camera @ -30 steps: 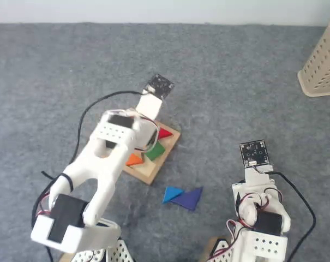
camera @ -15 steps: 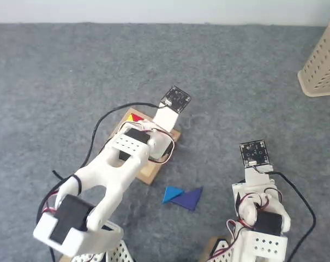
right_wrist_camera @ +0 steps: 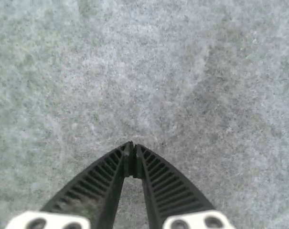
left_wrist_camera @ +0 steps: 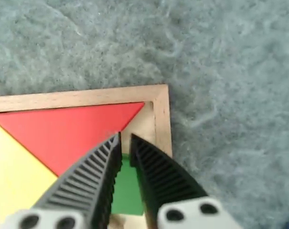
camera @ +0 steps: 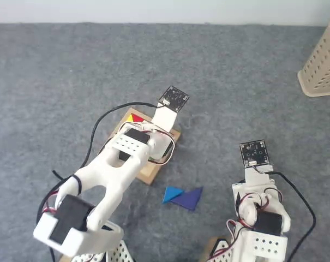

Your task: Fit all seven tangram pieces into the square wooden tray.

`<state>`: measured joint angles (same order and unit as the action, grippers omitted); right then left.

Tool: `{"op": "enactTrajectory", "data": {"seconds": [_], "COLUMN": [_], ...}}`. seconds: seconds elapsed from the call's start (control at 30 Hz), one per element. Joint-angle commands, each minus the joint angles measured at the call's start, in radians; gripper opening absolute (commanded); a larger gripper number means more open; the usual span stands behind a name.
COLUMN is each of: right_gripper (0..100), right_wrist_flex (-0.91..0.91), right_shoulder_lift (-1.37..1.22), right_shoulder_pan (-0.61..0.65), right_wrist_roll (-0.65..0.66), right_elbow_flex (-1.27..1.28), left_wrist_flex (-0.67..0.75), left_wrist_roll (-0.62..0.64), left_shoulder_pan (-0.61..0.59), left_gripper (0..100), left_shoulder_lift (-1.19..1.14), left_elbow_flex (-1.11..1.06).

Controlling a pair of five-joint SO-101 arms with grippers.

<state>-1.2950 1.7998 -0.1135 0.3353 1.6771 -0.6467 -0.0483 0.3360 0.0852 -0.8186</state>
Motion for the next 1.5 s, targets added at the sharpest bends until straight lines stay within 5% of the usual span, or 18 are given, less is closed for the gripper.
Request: {"op": "enactTrajectory", "data": {"seconds": [0.0,0.53,1.13,1.47], "right_gripper": [0.6,0.6,0.6,0.6], "right_wrist_flex": [0.013,0.013,0.013,0.013], "right_shoulder_lift": [0.015,0.015,0.015,0.015], "right_shoulder_pan": [-0.012,-0.012,-0.012,-0.012], "right_wrist_roll": [0.011,0.011,0.011,0.011], "right_elbow_flex": [0.006,0.006,0.006,0.006], "left_wrist_flex": [-0.008,-0.12,-0.015,-0.219], "left_wrist_roll": [0.008,-0.06,0.012,0.009], "left_shoulder_pan": [0.006,0.097,0.091,0.089], "left_gripper": [1,1,1,1], "left_shoulder_lift": [0.044,0.044,-0.031,-0.13], "left_elbow_flex": [0.002,0.012,0.056,0.166]}}
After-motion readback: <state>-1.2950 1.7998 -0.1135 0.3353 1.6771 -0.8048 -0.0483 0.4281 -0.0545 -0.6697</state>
